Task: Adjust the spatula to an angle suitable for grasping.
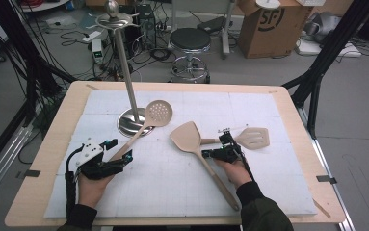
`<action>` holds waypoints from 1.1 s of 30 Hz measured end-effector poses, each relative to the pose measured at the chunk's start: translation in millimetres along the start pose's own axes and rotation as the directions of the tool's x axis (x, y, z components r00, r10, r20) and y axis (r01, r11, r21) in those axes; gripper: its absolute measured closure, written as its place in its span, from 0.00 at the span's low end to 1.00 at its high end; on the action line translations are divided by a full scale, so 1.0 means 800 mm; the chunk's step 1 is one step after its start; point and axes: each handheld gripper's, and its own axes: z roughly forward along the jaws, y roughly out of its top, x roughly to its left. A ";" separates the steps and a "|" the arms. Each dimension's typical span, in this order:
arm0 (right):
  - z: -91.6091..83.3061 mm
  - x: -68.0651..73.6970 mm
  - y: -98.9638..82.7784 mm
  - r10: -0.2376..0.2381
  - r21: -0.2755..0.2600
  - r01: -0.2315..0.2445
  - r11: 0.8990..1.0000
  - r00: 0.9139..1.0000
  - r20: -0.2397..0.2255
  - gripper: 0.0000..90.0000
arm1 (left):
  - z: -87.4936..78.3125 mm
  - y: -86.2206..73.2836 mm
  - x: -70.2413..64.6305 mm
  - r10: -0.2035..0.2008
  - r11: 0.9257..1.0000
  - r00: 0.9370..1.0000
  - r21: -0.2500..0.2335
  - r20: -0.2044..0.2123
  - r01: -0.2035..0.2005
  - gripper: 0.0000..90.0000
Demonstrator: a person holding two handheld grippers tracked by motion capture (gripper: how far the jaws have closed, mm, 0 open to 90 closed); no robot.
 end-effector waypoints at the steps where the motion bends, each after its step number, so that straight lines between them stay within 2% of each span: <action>1: 0.003 0.002 0.002 -0.010 0.008 0.010 1.000 1.000 -0.002 1.00 | 0.000 0.000 0.000 0.000 1.000 1.000 0.000 0.000 0.000 0.32; 5: 0.007 0.010 0.010 -0.044 0.035 0.044 0.998 0.999 0.019 1.00 | 0.001 0.000 0.000 0.003 1.000 1.000 0.001 -0.002 -0.003 0.32; 9: 0.012 0.013 0.015 -0.050 0.050 0.048 0.998 0.998 0.026 1.00 | 0.002 -0.001 -0.001 0.005 1.000 1.000 0.007 0.000 -0.005 0.32; 12: 0.017 0.020 0.020 -0.079 0.070 0.076 0.995 0.996 0.035 1.00 | 0.002 -0.001 -0.002 0.009 1.000 1.000 0.009 0.003 -0.009 0.32; 16: 0.028 0.030 0.025 -0.106 0.083 0.104 0.991 0.994 0.023 1.00 | 0.004 -0.001 -0.002 0.008 1.000 1.000 0.013 0.006 -0.008 0.32; 21: 0.036 0.040 0.028 -0.113 0.095 0.112 0.989 0.994 0.007 1.00 | 0.004 -0.001 -0.002 0.010 1.000 1.000 0.013 0.008 -0.010 0.32; 24: 0.046 0.051 0.031 -0.148 0.112 0.147 0.983 0.989 -0.005 1.00 | 0.005 -0.001 -0.002 0.008 1.000 1.000 0.013 0.006 -0.008 0.32; 25: 0.054 0.062 0.035 -0.185 0.132 0.184 0.974 0.983 -0.009 1.00 | 0.005 -0.001 -0.002 0.009 1.000 1.000 0.013 0.006 -0.009 0.32; 28: 0.068 0.079 0.041 -0.254 0.157 0.254 0.954 0.967 -0.024 1.00 | 0.004 -0.001 -0.002 0.010 1.000 1.000 0.011 0.004 -0.010 0.32; 30: 0.076 0.088 0.042 -0.275 0.164 0.278 0.947 0.961 -0.040 1.00 | 0.003 -0.001 -0.001 0.012 1.000 1.000 0.009 0.001 -0.012 0.32; 33: 0.080 0.094 0.042 -0.278 0.166 0.283 0.945 0.959 -0.052 1.00 | -0.003 0.001 0.005 0.012 1.000 1.000 0.006 -0.020 -0.012 0.32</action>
